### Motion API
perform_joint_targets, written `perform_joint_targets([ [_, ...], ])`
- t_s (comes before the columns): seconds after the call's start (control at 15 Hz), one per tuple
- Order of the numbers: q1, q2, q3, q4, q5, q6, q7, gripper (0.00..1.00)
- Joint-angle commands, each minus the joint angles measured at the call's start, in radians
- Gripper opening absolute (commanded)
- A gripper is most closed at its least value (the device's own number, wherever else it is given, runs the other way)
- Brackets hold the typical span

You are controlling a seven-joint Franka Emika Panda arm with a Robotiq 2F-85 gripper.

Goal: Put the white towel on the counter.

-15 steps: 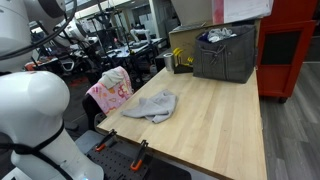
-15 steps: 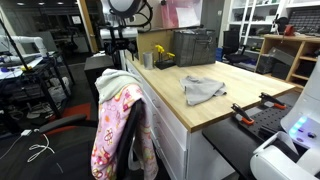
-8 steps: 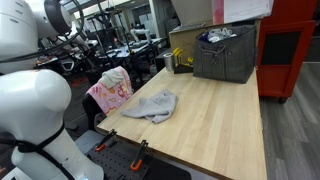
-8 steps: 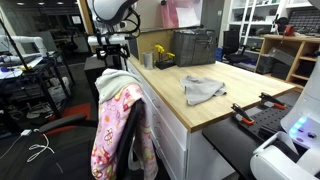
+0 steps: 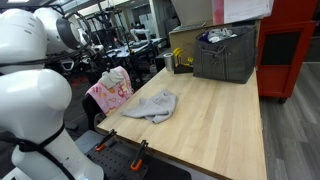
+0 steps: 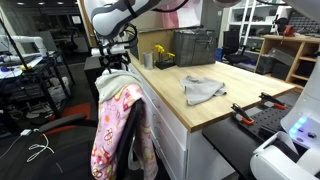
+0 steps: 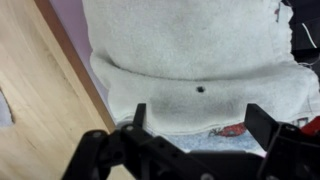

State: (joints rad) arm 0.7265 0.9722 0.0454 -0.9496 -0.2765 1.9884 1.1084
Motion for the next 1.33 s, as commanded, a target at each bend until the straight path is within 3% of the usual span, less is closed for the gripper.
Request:
perform_joint_targets([
  [0.0,-0.025,0.046,0.015,0.068,-0.002,-0.059,-0.151,1.00],
  [0.07,-0.027,0.053,0.013,0.070,-0.005,-0.063,-0.187,0.91],
  [0.13,-0.028,0.057,0.013,0.071,-0.004,-0.064,-0.217,0.72],
  [0.53,-0.030,0.036,0.029,0.038,0.010,-0.045,-0.317,0.28],
  [0.8,-0.016,0.001,0.022,0.010,0.003,-0.068,-0.295,0.00],
  [1.27,0.011,-0.189,-0.008,-0.168,-0.014,-0.116,-0.141,0.03],
])
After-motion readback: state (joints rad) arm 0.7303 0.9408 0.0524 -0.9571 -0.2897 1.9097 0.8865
